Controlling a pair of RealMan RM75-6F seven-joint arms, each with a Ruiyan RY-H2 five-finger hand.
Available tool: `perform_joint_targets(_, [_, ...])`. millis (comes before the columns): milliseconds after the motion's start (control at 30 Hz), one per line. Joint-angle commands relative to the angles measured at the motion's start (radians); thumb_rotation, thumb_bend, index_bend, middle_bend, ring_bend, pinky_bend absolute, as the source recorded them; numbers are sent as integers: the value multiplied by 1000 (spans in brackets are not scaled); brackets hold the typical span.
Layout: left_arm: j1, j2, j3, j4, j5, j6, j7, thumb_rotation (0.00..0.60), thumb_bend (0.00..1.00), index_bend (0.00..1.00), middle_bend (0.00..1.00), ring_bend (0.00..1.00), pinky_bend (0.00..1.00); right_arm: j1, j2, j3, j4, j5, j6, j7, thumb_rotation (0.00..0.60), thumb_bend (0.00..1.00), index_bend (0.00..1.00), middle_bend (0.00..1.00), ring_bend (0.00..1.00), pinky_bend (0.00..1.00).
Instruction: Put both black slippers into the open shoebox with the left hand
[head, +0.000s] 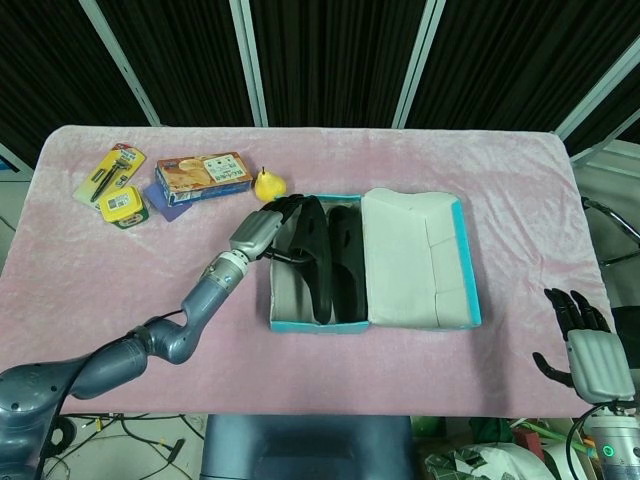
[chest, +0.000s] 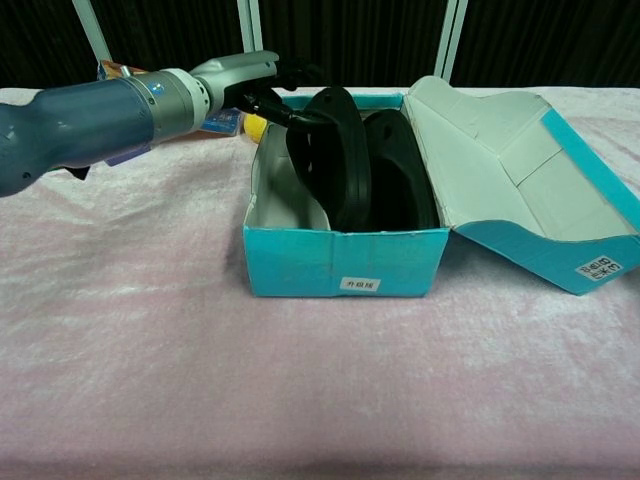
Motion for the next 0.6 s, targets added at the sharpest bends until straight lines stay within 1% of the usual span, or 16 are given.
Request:
perform_joint_targets(33, [5, 49, 7, -66, -49, -30, 45, 288, 0, 0, 0, 0, 41, 0, 0, -1, 1, 0, 0, 1, 600, 157, 87, 76, 49, 157])
perform_joint_targets(200, [18, 51, 6, -95, -38, 45, 64, 194, 0, 0, 0, 0, 33, -2, -1, -2, 5, 0, 1, 7, 600, 157, 86, 76, 49, 157])
perform_joint_targets(267, [25, 57, 10, -105, -25, 74, 72, 172, 0, 7, 0, 0, 33, -3, 0, -2, 6, 0, 2, 8, 600, 157, 85, 76, 49, 157])
perform_joint_targets(333, [31, 70, 19, -121, -10, 97, 92, 157, 0, 44, 10, 0, 34, -5, 0, -2, 7, -1, 5, 11, 600, 157, 85, 76, 49, 157])
perform_joint_targets(367, [35, 78, 24, -131, -1, 112, 107, 143, 0, 80, 30, 0, 36, -6, -1, -2, 9, 0, 6, 12, 600, 157, 85, 76, 49, 157])
perform_joint_targets(433, [44, 82, 27, -150, 14, 156, 128, 106, 0, 139, 82, 4, 45, -7, -1, -3, 11, 2, 5, 14, 600, 157, 85, 76, 49, 157])
perform_joint_targets(467, [48, 85, 30, -164, 20, 174, 140, 78, 0, 165, 111, 17, 55, -7, 0, -4, 11, 2, 4, 15, 600, 158, 85, 76, 49, 157])
perform_joint_targets(600, [45, 94, 42, -195, 31, 199, 200, 3, 0, 233, 181, 74, 83, -7, 1, -4, 10, -4, 6, 16, 600, 157, 85, 76, 49, 157])
